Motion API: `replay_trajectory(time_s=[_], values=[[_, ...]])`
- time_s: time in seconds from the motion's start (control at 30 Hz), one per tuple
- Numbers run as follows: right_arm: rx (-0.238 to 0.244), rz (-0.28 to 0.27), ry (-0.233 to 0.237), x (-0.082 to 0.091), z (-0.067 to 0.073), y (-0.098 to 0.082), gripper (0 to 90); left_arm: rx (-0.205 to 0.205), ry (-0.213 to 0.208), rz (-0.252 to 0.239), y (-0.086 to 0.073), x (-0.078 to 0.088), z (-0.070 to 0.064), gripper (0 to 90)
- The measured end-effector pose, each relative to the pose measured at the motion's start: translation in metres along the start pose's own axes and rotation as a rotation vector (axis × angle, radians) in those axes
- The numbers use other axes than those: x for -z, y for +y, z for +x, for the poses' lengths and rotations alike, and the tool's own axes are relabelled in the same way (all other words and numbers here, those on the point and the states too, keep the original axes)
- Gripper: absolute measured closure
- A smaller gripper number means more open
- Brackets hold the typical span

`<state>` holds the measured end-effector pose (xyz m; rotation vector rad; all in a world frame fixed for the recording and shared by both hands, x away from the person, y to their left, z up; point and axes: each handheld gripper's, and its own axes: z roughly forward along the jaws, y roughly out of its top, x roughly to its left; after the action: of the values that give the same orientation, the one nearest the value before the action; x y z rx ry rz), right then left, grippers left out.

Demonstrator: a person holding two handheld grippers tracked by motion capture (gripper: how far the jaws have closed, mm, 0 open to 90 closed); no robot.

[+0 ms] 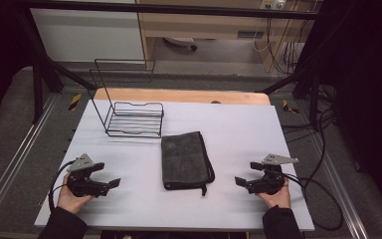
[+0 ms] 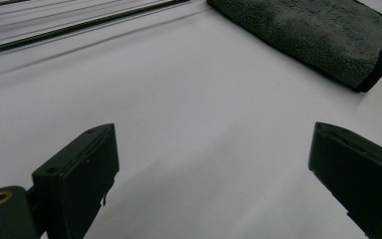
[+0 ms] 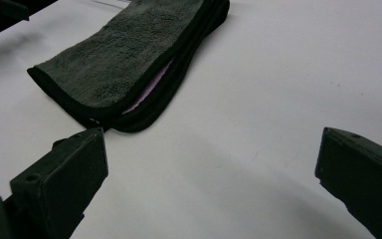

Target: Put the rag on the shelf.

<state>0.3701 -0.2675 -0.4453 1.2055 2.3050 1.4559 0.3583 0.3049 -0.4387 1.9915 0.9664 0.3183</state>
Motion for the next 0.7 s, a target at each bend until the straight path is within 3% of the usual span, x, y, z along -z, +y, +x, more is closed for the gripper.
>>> replay_trajectory(time_s=[0.4, 0.7], values=[[0.008, 0.0, -0.017, 0.0, 0.001, 0.0, 0.8, 0.023, 0.01, 0.004, 0.004, -0.003, -0.004, 5.7], [0.007, 0.001, -0.029, 0.001, 0.001, 0.0, 1.0, 0.041, 0.013, 0.011, 0.011, -0.007, -0.014, 5.8]])
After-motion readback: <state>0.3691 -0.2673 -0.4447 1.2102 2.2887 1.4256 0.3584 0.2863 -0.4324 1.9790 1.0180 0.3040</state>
